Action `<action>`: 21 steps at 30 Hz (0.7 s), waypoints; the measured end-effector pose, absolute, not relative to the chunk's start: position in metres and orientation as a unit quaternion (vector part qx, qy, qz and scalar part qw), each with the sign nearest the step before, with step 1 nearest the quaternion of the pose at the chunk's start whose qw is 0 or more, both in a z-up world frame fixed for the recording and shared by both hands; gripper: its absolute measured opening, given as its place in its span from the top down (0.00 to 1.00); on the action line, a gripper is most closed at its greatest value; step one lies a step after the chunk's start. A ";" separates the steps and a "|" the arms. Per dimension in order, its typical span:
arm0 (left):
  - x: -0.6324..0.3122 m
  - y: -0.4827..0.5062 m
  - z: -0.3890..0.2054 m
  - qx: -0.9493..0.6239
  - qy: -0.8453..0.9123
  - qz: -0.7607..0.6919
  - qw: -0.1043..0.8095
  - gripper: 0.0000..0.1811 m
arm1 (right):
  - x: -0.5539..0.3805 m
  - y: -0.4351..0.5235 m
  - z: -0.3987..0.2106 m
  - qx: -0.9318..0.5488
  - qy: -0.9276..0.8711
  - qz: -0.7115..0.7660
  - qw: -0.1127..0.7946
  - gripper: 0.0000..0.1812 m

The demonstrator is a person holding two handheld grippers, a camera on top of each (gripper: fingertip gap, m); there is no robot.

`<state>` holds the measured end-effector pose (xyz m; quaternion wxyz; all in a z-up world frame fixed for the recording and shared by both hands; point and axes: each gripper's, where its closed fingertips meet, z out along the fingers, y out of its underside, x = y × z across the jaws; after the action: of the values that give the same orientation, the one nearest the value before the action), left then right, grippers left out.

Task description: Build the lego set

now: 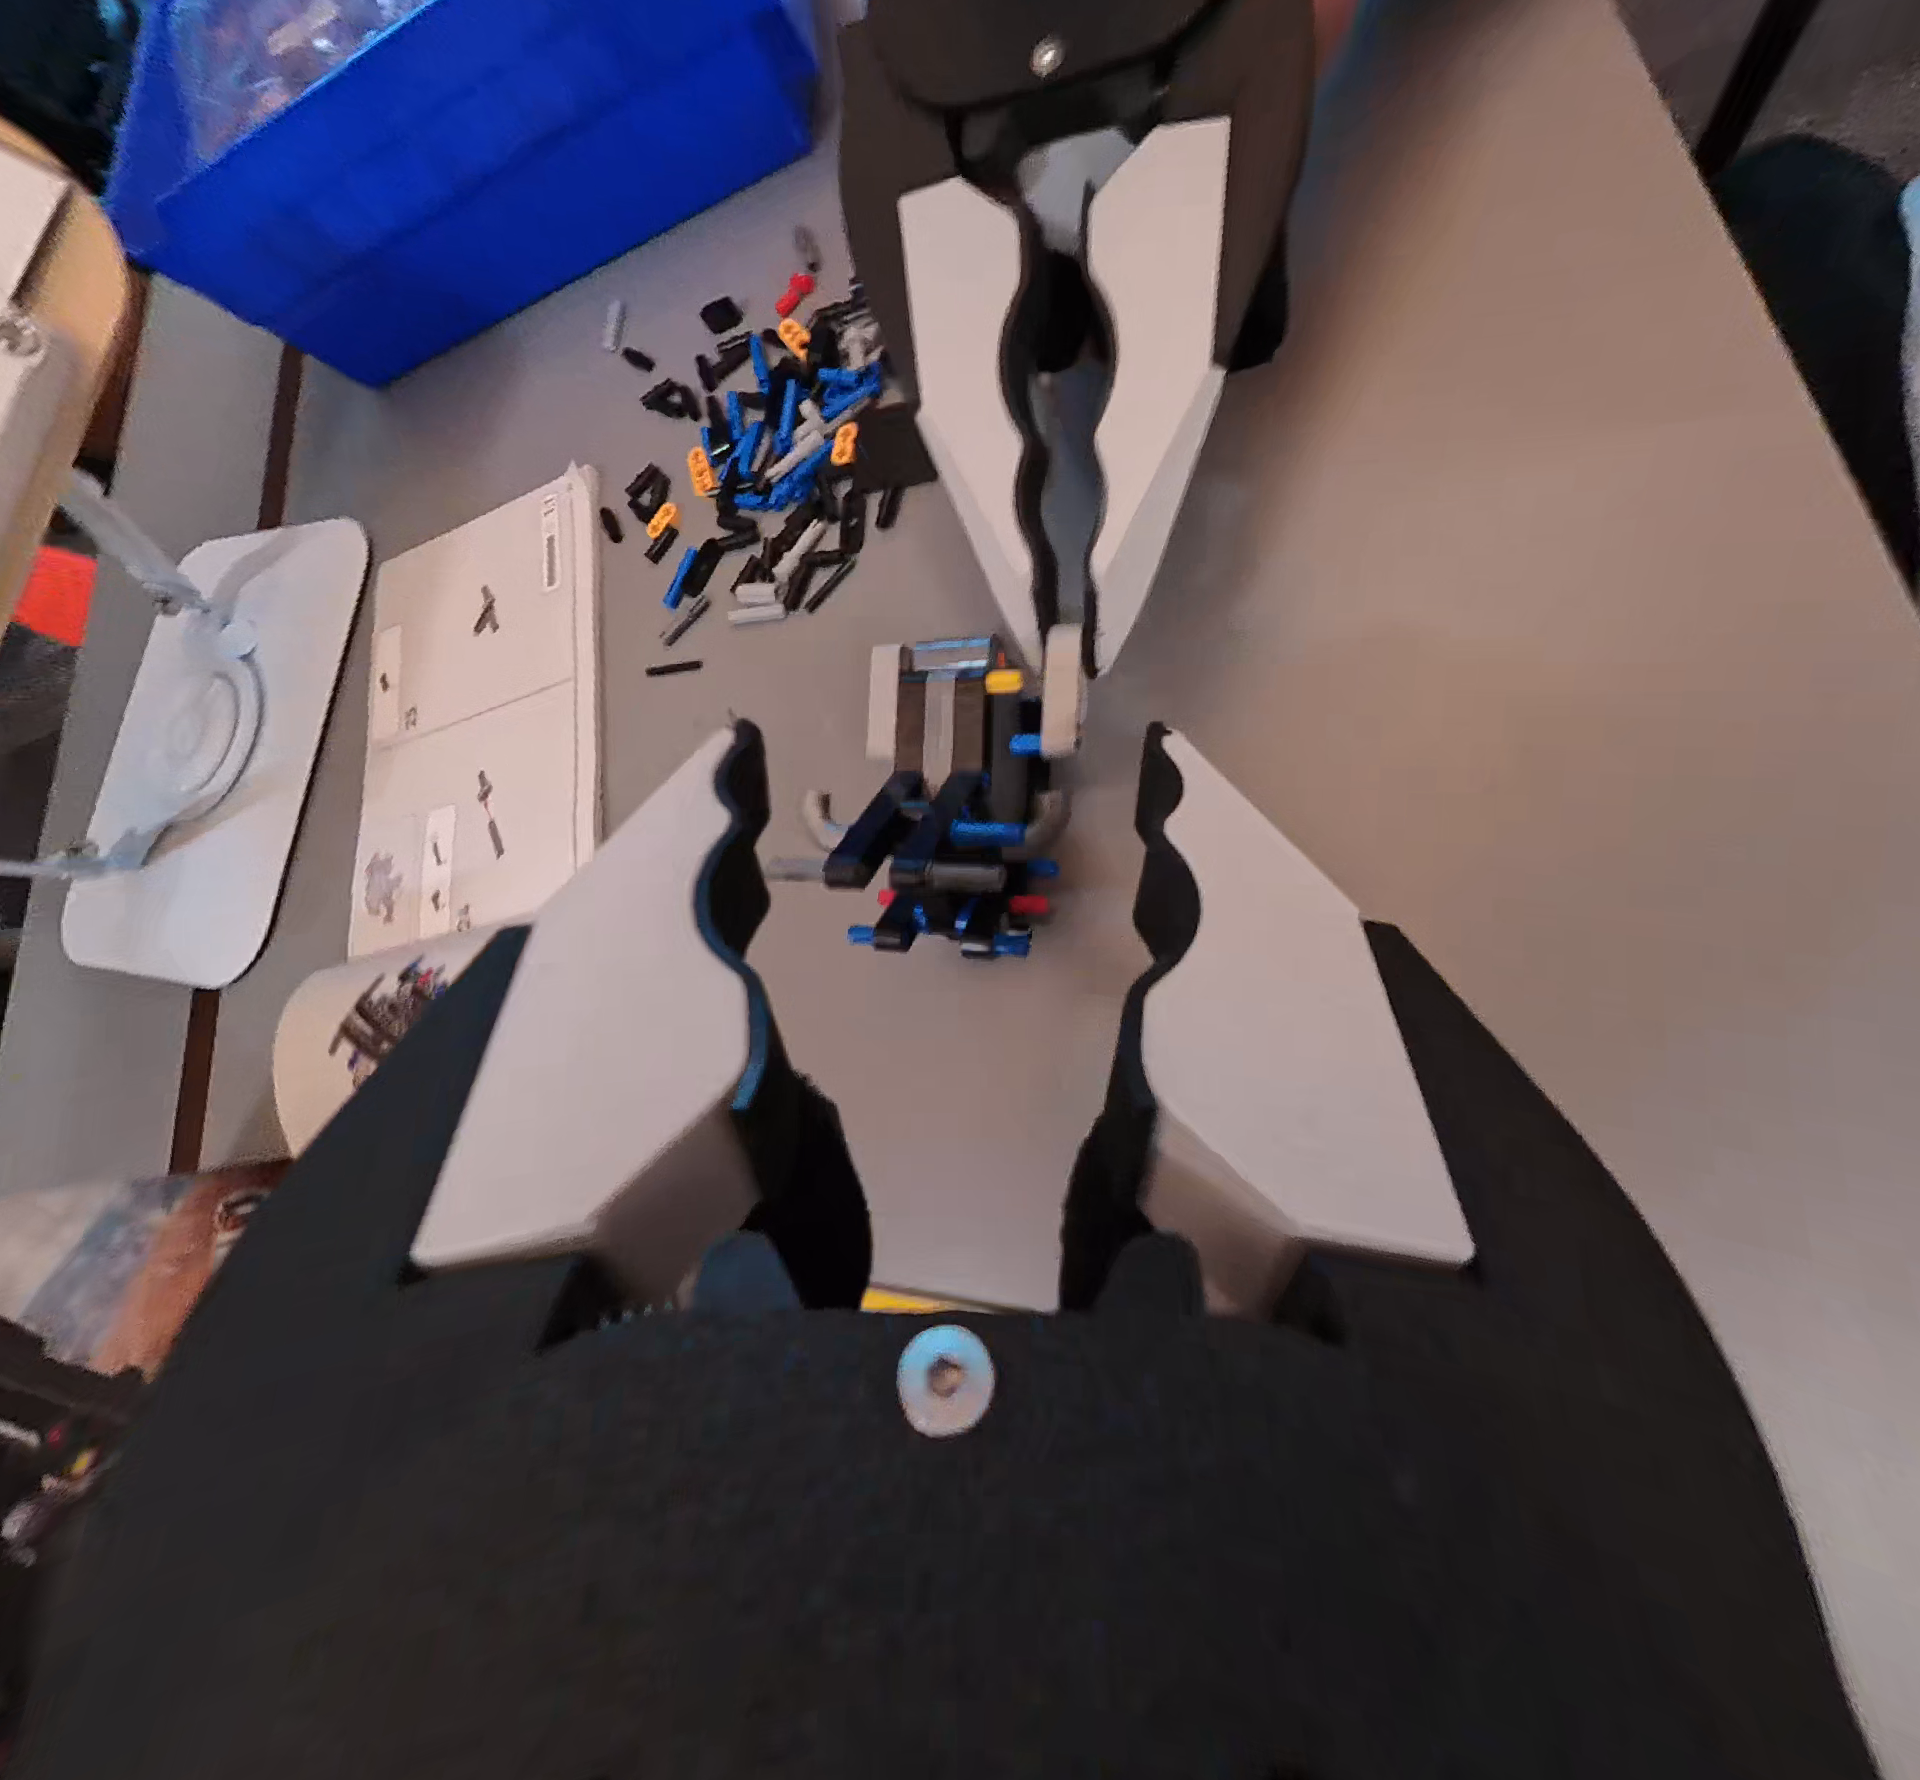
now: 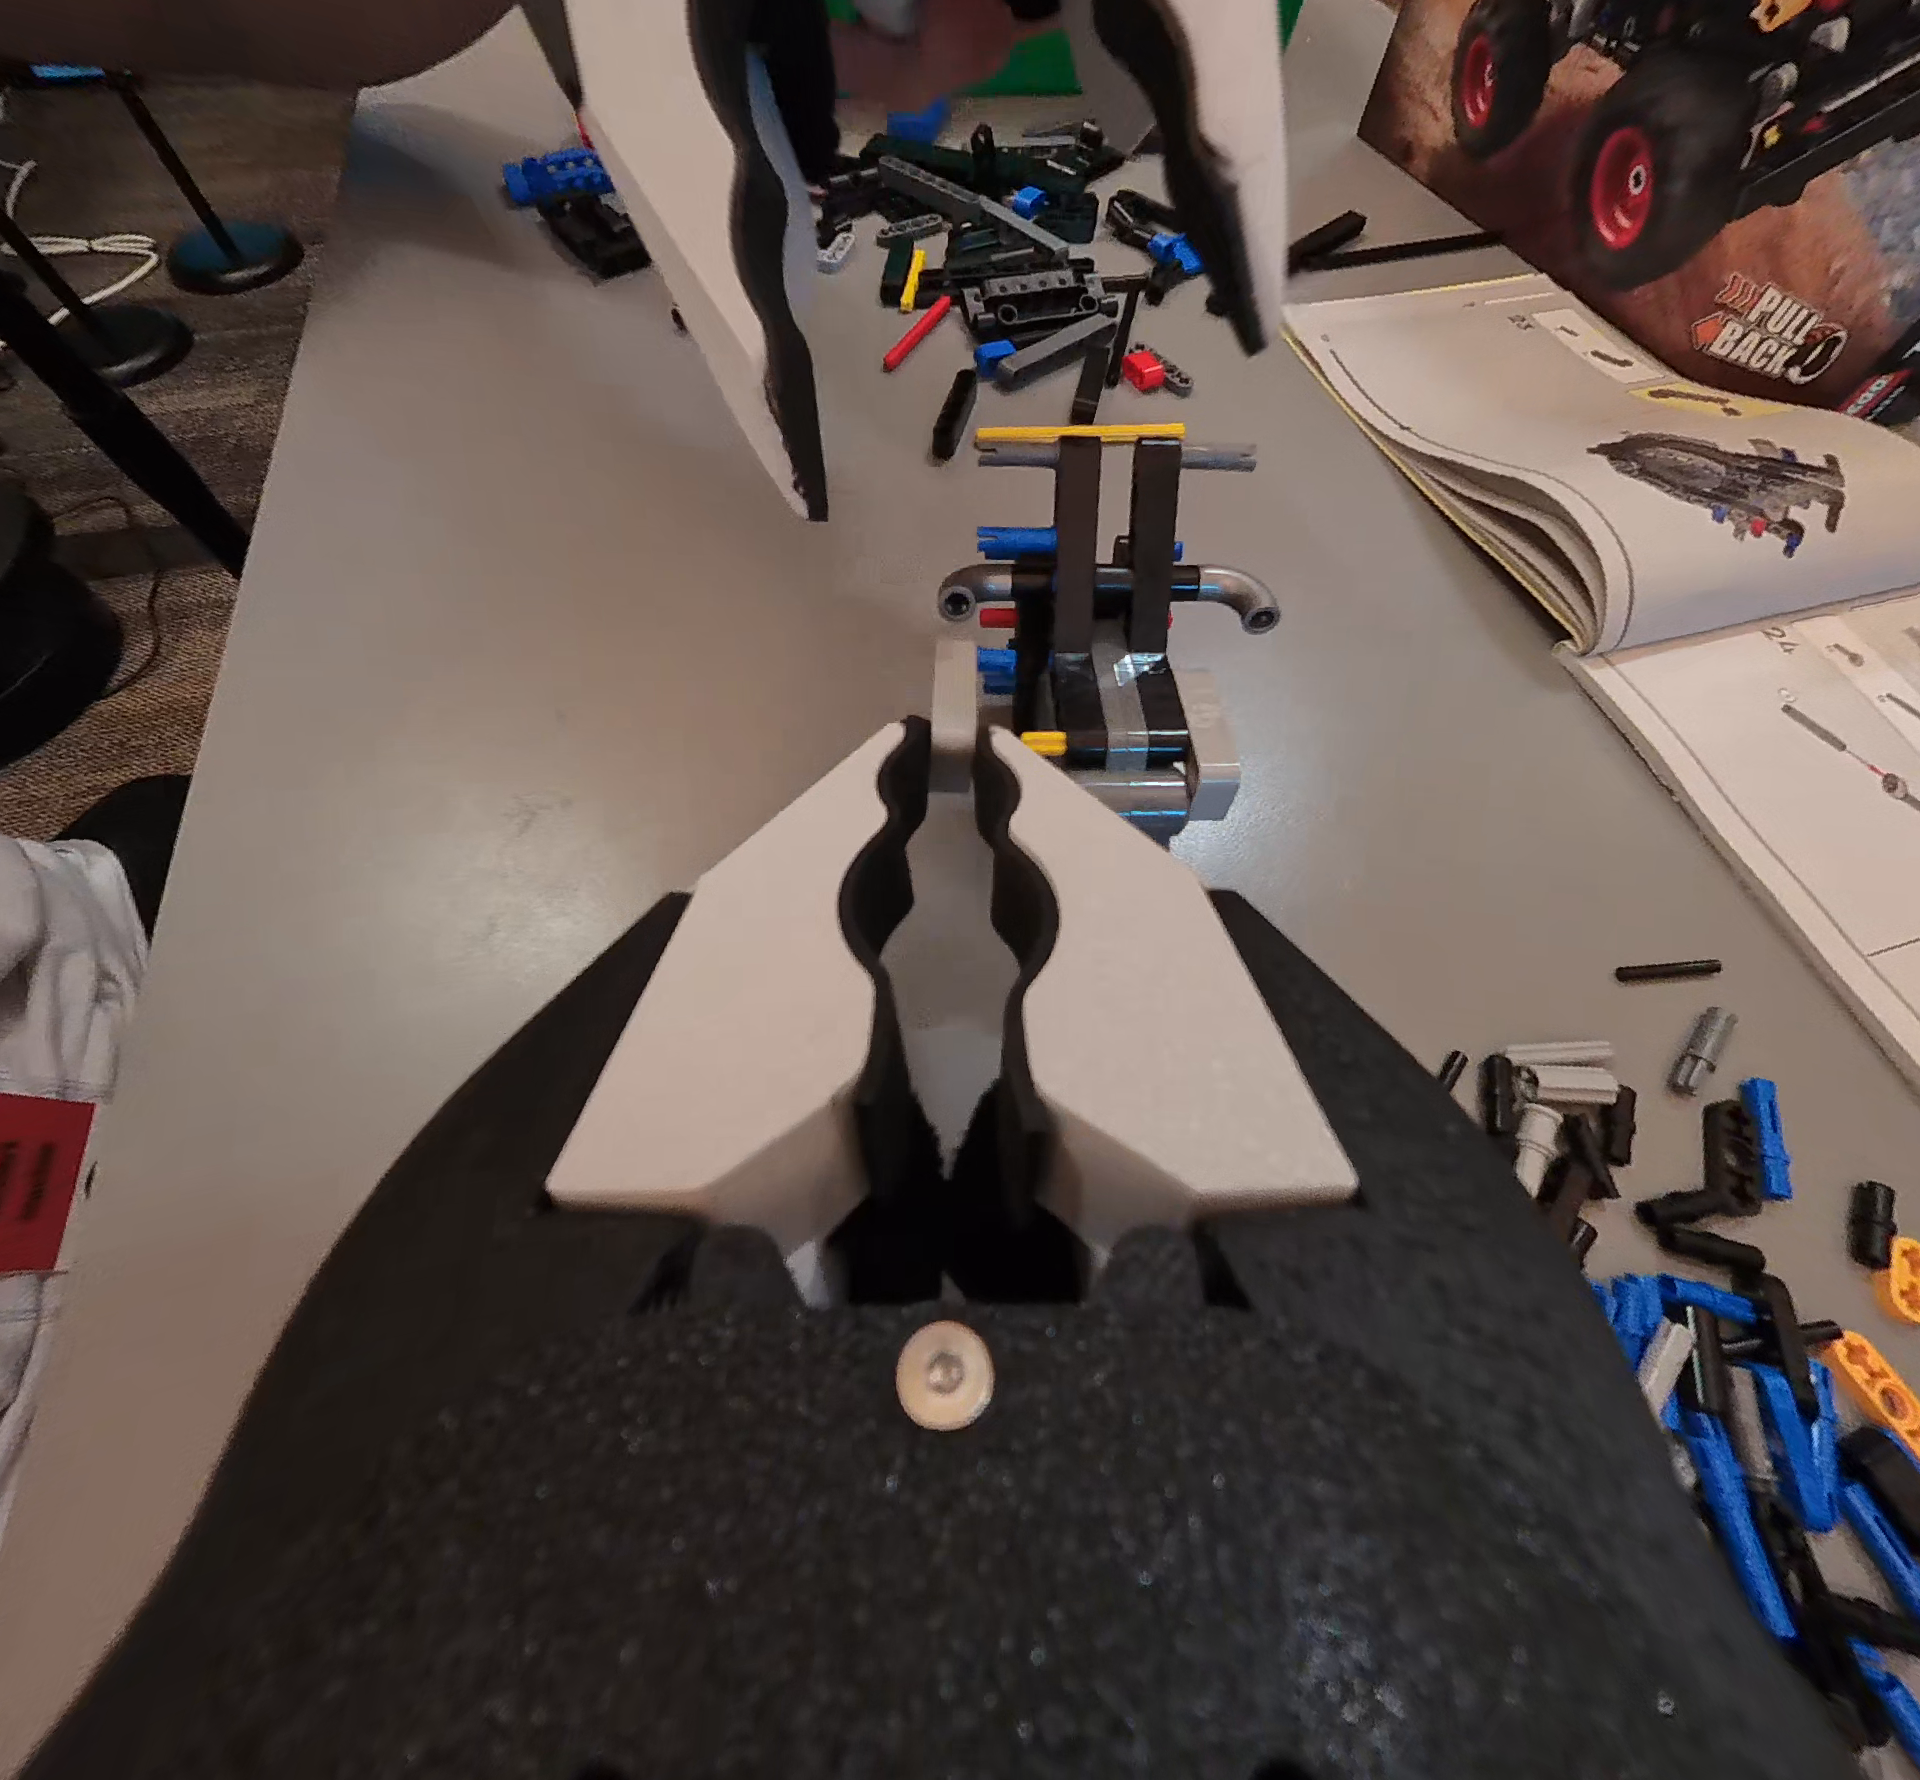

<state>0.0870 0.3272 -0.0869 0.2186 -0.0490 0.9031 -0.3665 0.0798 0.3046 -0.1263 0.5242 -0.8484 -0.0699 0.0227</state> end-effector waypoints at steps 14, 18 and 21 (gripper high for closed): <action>0.062 0.304 -0.104 -0.045 0.887 -0.364 0.281 0.87 | 0.069 0.298 -0.109 -0.823 -0.072 0.077 0.558 0.96; 0.065 0.308 -0.096 -0.015 0.834 -0.382 0.397 0.88 | 0.060 0.296 -0.094 -0.802 -0.037 0.178 0.569 0.96; 0.065 0.308 -0.100 0.019 0.819 -0.361 0.445 0.89 | 0.052 0.293 -0.083 -0.778 -0.012 0.267 0.569 0.96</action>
<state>0.0655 0.3079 -0.0996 0.4449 0.0195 0.8193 -0.3611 0.0520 0.2934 -0.0829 0.5689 -0.7777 -0.0116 0.2672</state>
